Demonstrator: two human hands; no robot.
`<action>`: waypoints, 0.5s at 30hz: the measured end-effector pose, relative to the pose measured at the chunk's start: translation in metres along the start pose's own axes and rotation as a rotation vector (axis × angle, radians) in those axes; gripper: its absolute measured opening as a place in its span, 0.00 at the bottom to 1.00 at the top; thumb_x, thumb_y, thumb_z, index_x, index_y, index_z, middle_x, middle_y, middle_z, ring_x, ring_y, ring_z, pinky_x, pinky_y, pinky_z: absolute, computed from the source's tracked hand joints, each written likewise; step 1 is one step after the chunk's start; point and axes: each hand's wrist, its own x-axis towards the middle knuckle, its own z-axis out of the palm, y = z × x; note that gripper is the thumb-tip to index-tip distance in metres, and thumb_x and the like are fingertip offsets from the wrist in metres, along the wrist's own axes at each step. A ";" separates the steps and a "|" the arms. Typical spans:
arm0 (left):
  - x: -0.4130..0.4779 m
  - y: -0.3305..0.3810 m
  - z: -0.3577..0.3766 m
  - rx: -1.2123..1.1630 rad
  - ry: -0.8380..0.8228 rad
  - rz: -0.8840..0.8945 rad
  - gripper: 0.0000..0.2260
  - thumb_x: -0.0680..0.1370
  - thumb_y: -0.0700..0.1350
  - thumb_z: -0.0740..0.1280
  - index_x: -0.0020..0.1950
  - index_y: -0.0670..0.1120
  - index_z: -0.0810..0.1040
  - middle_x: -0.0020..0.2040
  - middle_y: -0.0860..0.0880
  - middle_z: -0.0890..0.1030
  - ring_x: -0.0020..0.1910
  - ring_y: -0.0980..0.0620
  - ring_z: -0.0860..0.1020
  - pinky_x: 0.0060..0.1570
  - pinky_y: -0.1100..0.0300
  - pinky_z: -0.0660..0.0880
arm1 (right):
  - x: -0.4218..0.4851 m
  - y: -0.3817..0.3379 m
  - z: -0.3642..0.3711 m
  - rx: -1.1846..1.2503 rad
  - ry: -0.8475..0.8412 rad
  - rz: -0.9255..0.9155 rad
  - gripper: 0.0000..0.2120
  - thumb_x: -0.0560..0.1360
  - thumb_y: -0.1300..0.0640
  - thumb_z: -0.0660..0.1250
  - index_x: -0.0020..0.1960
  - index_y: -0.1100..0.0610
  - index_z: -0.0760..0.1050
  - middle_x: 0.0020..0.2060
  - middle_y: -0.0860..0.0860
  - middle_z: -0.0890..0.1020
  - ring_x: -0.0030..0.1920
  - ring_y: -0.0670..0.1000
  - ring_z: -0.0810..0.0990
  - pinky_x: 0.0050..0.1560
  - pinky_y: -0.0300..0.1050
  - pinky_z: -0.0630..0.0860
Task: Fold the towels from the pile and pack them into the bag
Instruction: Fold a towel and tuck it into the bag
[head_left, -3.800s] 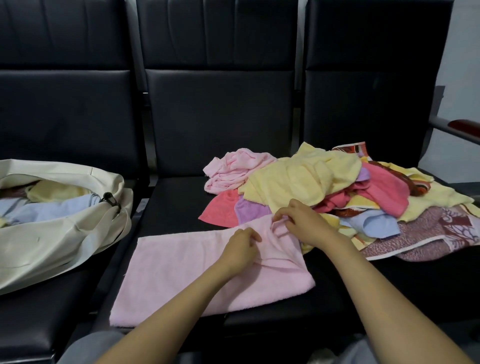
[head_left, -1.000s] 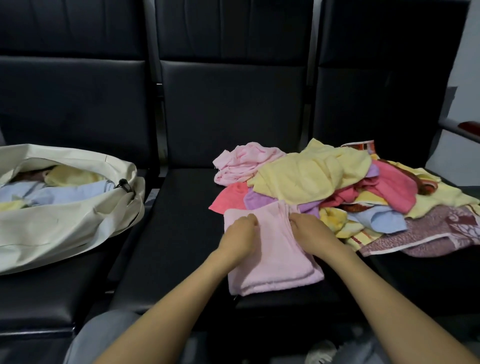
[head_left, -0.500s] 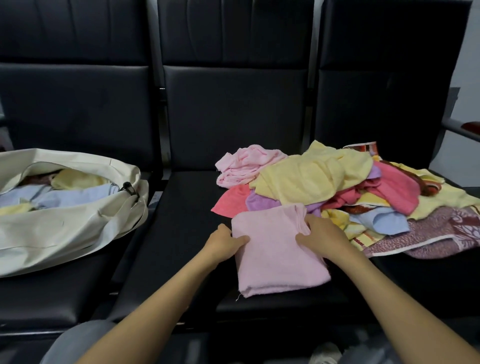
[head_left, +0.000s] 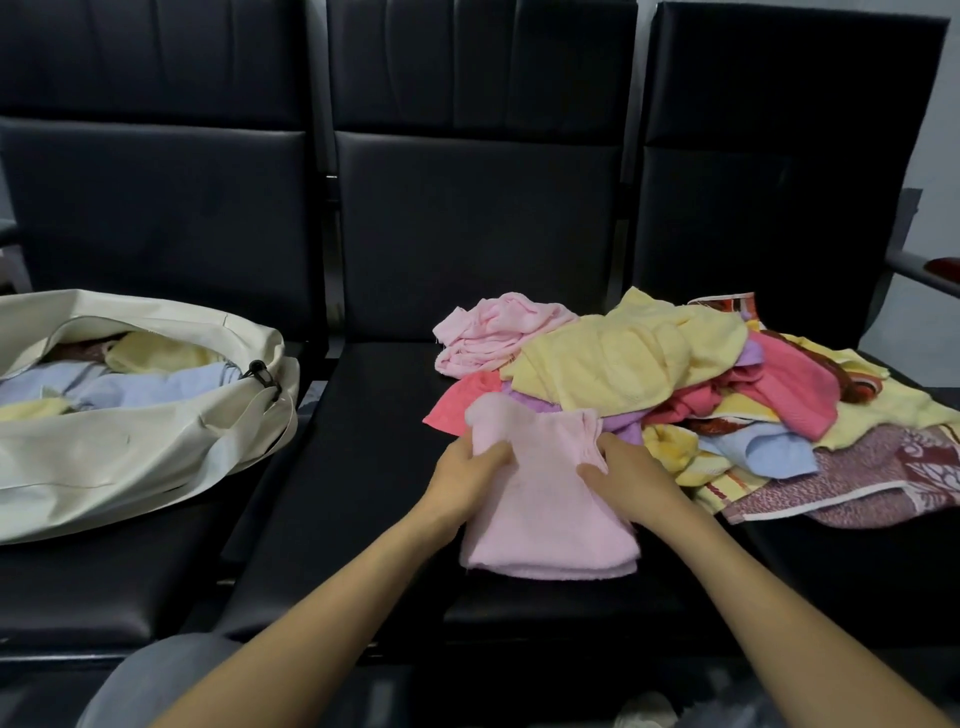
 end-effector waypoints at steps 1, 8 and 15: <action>-0.003 0.008 0.001 -0.026 -0.049 0.037 0.08 0.75 0.44 0.62 0.52 0.50 0.78 0.51 0.49 0.83 0.51 0.50 0.81 0.53 0.51 0.79 | -0.001 -0.005 0.000 0.053 0.023 -0.004 0.14 0.81 0.53 0.58 0.62 0.61 0.68 0.50 0.57 0.78 0.53 0.57 0.77 0.46 0.46 0.72; -0.011 0.049 -0.021 -0.235 -0.075 0.229 0.07 0.76 0.43 0.63 0.51 0.52 0.77 0.46 0.52 0.83 0.48 0.53 0.81 0.50 0.54 0.77 | -0.007 -0.049 -0.005 0.700 0.058 0.089 0.23 0.82 0.45 0.53 0.69 0.59 0.68 0.61 0.57 0.75 0.61 0.56 0.73 0.63 0.47 0.66; -0.011 0.060 -0.038 -0.389 0.030 0.170 0.05 0.77 0.42 0.62 0.51 0.46 0.76 0.42 0.49 0.82 0.45 0.50 0.81 0.42 0.54 0.76 | -0.003 -0.067 0.002 1.532 -0.361 0.100 0.24 0.76 0.35 0.60 0.58 0.53 0.77 0.46 0.51 0.83 0.44 0.50 0.82 0.43 0.45 0.78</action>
